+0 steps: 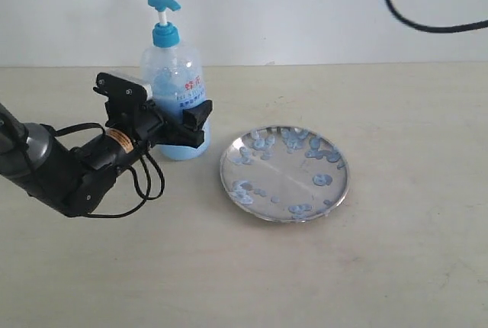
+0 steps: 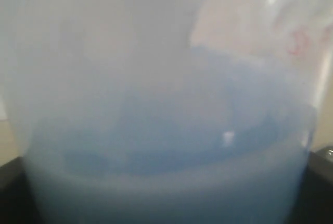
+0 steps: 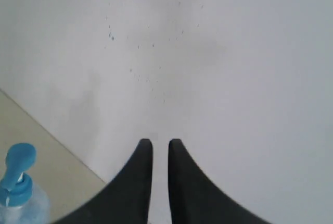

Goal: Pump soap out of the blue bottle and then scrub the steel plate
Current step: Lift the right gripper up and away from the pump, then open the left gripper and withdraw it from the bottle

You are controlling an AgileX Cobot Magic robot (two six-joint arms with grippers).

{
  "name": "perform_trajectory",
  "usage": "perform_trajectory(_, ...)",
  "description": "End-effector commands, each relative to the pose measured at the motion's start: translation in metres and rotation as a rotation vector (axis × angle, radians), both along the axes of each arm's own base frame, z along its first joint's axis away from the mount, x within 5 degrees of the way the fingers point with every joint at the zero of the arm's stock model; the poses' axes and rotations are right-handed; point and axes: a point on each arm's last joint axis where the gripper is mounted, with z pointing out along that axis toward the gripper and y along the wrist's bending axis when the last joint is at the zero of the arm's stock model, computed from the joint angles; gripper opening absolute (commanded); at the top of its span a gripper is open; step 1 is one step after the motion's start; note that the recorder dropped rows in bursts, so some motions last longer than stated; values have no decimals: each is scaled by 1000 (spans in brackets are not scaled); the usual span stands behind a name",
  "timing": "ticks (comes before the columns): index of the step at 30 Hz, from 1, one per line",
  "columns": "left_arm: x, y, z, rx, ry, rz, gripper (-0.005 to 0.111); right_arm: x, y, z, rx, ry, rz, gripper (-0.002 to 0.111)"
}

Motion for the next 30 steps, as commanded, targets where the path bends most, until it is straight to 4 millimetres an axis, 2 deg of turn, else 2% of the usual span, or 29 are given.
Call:
perform_trajectory(1, -6, 1, -10, -27, 28, -9, 4, -42, -13, 16, -30, -81, 25, 1)
perform_trajectory(4, -6, 2, -8, -27, 6, -7, 6, -54, -23, 5, -74, -45, -24, 1)
perform_trajectory(7, -6, 1, -8, 0, -8, -20, 21, -56, -29, -13, -107, 24, -78, 1)
perform_trajectory(10, -6, -1, -5, -3, -15, -34, 52, -58, -30, -31, -125, 75, -77, 1)
perform_trajectory(12, -6, 0, -5, -4, -15, -30, 84, -61, -29, -43, -109, 103, -51, 1)
perform_trajectory(14, -4, 0, -4, -10, -19, -15, 111, -65, -27, -52, -99, 117, -24, 1)
perform_trajectory(18, -4, 0, -4, -14, -16, -14, 109, -72, -31, -62, -85, 155, -35, 1)
perform_trajectory(22, -5, -1, 4, 15, -50, -40, 109, -76, -36, -60, -89, 161, -78, 1)
perform_trajectory(27, -14, 8, 45, 90, -172, -28, 109, -87, -45, -49, -79, 142, -128, 1)
perform_trajectory(30, -33, 16, 76, 77, -210, -18, 109, -90, -53, -49, -67, 173, -204, 1)
